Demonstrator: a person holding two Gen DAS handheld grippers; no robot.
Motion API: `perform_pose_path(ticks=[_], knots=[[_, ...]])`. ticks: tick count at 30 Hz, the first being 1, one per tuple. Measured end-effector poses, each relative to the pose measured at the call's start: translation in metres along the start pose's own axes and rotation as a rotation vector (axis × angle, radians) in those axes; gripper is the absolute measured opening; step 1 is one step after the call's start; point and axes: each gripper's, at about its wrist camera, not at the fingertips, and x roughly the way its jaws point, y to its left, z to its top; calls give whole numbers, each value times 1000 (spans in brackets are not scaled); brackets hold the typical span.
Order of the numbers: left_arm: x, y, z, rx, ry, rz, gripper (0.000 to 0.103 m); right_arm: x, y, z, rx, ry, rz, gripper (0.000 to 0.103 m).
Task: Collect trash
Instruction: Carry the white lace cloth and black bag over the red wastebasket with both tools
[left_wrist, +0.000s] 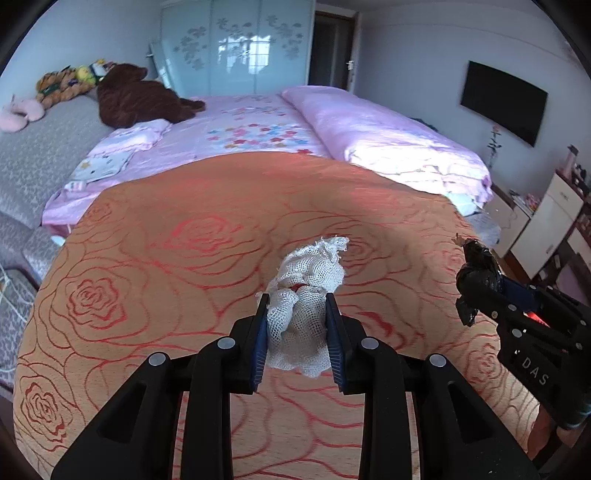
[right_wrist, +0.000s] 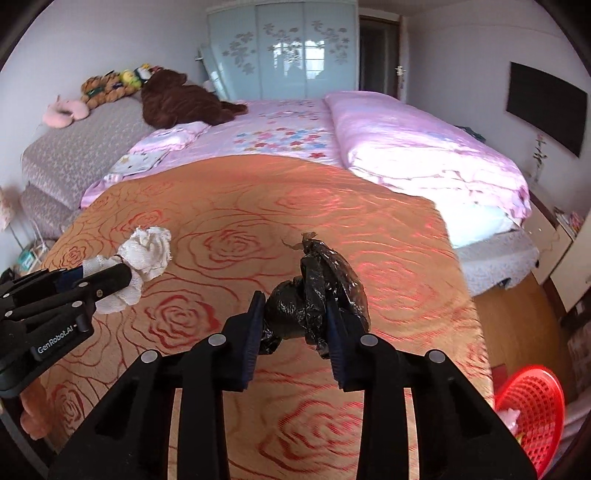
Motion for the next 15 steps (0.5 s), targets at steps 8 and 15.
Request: perform_pose_path(ticks=[8, 15], knots=[[-11, -31, 1, 40, -13, -70, 27, -33, -32, -8, 56, -46, -35, 31], [-25, -74, 3, 126, -37, -136, 27, -68, -63, -12, 85, -87, -84, 31]])
